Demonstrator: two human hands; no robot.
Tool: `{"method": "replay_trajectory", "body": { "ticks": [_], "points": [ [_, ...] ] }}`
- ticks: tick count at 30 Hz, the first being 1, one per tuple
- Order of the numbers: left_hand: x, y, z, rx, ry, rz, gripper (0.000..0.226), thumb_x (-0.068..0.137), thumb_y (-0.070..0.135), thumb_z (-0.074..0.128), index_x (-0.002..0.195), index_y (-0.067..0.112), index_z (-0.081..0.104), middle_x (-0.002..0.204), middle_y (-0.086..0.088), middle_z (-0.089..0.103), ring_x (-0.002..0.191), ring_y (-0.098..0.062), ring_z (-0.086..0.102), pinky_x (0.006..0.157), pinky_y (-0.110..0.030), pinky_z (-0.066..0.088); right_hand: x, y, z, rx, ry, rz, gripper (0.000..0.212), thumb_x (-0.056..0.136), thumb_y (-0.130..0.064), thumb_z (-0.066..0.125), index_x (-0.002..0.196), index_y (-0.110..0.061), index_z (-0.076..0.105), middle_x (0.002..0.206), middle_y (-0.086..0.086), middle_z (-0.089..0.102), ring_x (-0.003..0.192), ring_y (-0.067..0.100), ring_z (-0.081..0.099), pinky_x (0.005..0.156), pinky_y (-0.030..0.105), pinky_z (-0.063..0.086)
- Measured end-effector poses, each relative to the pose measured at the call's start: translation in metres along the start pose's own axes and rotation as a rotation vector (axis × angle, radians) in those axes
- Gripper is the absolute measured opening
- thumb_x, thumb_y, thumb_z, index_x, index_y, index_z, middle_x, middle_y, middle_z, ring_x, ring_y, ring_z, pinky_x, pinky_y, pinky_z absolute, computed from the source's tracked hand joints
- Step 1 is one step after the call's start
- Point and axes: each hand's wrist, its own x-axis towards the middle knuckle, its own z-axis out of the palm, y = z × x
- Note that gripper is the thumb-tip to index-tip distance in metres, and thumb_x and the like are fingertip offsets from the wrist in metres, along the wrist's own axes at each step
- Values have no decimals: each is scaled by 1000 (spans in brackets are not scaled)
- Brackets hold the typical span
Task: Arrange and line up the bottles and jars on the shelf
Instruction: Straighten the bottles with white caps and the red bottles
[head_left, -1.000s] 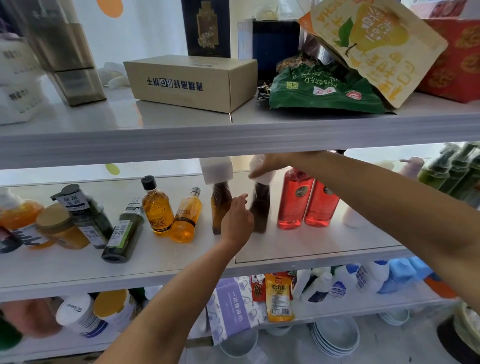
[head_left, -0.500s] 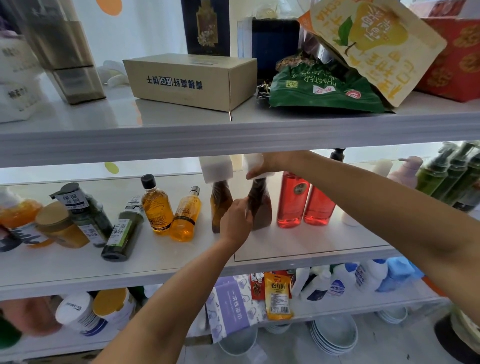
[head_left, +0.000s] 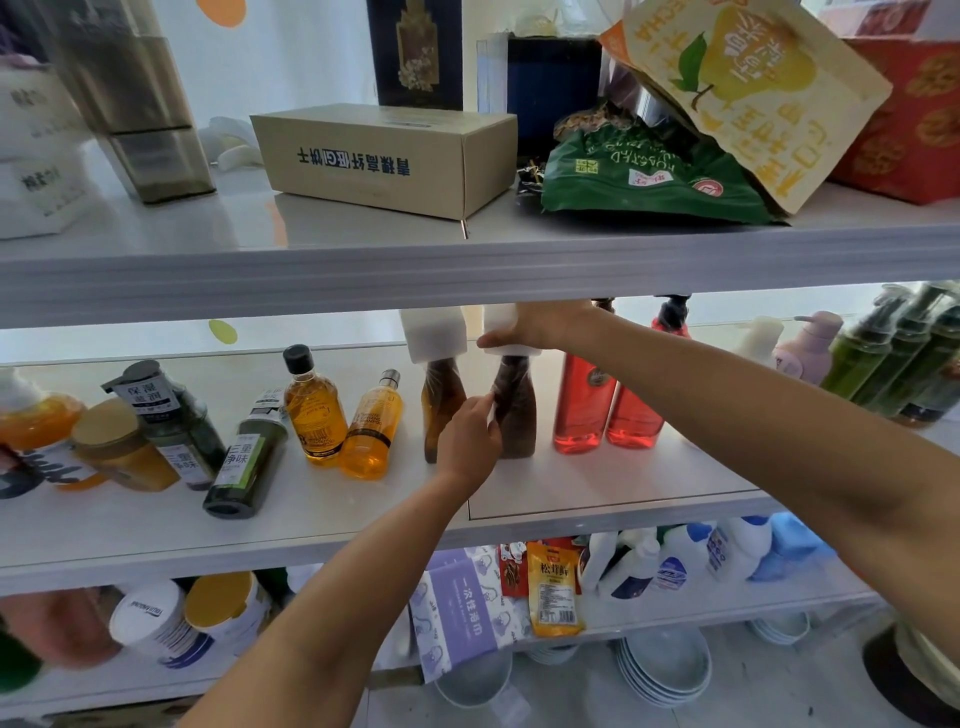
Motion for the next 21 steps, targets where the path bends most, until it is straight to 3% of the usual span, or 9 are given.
{"method": "replay_trajectory", "body": {
  "ticks": [6, 9, 11, 14, 16, 19, 21],
  "points": [
    [-7, -7, -14, 39, -27, 75, 39, 96, 16, 50, 135, 11, 50, 130, -5, 58, 112, -21, 61, 91, -27, 49, 3, -5, 1, -129, -28, 38, 84, 71, -71, 61, 131, -15, 44, 128, 8, 54, 120, 29, 49, 102, 38, 38],
    [-15, -25, -29, 159, -18, 167, 26, 97, 21, 47, 117, 11, 61, 118, -5, 61, 97, -21, 63, 73, -25, 49, 2, -17, -4, -135, -84, 44, 83, 79, -68, 53, 136, -9, 40, 135, 12, 50, 125, 31, 44, 107, 39, 32],
    [-21, -41, -41, 258, 36, 178, 22, 98, 22, 45, 104, 10, 62, 106, -6, 61, 89, -21, 60, 63, -24, 43, 0, -30, -9, 45, -73, -19, 74, 85, -62, 50, 137, -10, 40, 134, 11, 51, 123, 29, 47, 105, 36, 32],
    [-26, -63, -57, 382, 121, 54, 26, 96, 20, 48, 117, 9, 56, 119, -11, 56, 107, -25, 55, 80, -31, 50, -3, -58, -10, 272, -51, -104, 67, 88, -60, 49, 136, -14, 41, 130, 8, 53, 119, 26, 50, 99, 32, 35],
    [-29, -75, -65, 461, 90, -68, 39, 95, 26, 50, 129, 9, 46, 131, -13, 47, 120, -27, 46, 96, -34, 45, 0, -79, -5, 171, -56, -135, 66, 87, -63, 46, 128, -10, 46, 122, 9, 55, 114, 26, 52, 95, 31, 38],
    [-36, -87, -71, 494, 41, -210, 49, 95, 30, 51, 136, 7, 38, 137, -13, 42, 123, -28, 44, 98, -34, 43, 5, -106, 2, -63, 44, -259, 53, 89, -64, 41, 96, -12, 51, 91, 3, 54, 95, 22, 53, 84, 28, 37],
    [-37, -90, -72, 520, 28, -208, 48, 96, 26, 51, 137, 7, 37, 138, -13, 42, 122, -28, 44, 95, -34, 45, 10, -120, 7, -84, 120, -366, 56, 89, -63, 43, 109, -11, 49, 99, 4, 54, 98, 22, 53, 86, 29, 39]
  ]
}}
